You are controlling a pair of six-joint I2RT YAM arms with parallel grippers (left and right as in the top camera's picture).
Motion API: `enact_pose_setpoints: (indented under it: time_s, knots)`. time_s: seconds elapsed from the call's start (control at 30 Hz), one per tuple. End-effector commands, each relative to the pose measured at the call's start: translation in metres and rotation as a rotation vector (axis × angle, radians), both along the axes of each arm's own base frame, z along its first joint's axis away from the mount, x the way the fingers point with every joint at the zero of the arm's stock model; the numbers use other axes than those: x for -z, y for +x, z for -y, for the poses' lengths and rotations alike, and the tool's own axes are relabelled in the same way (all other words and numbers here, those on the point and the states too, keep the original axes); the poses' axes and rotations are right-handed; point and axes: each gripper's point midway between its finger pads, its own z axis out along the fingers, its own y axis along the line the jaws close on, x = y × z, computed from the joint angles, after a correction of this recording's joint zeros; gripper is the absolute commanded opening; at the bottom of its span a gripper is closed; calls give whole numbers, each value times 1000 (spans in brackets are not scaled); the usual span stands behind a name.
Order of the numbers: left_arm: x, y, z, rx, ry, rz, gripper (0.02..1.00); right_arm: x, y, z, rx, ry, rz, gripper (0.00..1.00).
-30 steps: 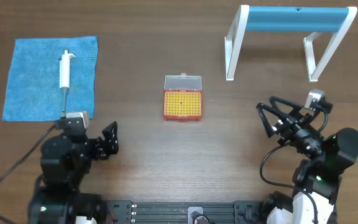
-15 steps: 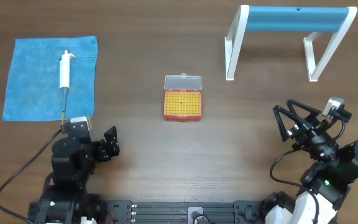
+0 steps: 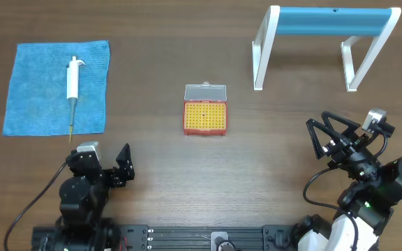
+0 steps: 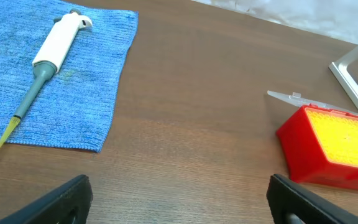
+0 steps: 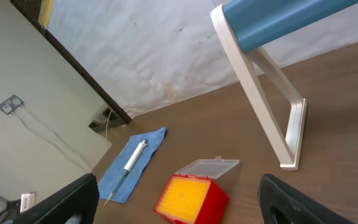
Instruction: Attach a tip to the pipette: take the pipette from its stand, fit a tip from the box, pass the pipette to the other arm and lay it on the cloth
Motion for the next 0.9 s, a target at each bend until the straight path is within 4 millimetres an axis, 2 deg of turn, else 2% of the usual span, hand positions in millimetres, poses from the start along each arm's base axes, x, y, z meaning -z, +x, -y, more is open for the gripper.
enact_pose_setpoints:
  time_s: [0.03,0.3,0.33,0.43,0.53,0.63,0.73,0.87,0.9]
  knots:
    - [4,0,-3,-19,0,1,910,-3,-2,-2,-15,-17,18,825]
    - [5,-1,-4,-23,2,-7,910,-3,-2,-2,-16,-17,19,825]
    - [5,-1,-4,-23,2,-7,993,-3,-2,-2,-16,-17,19,825]
    - [7,-2,-4,-19,12,-15,993,-3,-2,-2,-15,-17,19,825]
    - [-11,6,-16,-85,37,63,993,-3,-2,-2,-15,-17,18,825]
    - [-45,12,-44,-248,80,204,993,-3,-2,-2,-15,-4,8,825]
    - [-36,10,-45,-248,87,167,993,-3,-2,-2,-15,12,-3,825]
    - [-1,-2,-45,-240,109,15,993,-3,-2,-2,-15,19,-9,825]
    - [2,-4,-45,-239,112,-2,996,-3,-2,-2,-15,18,-8,825]
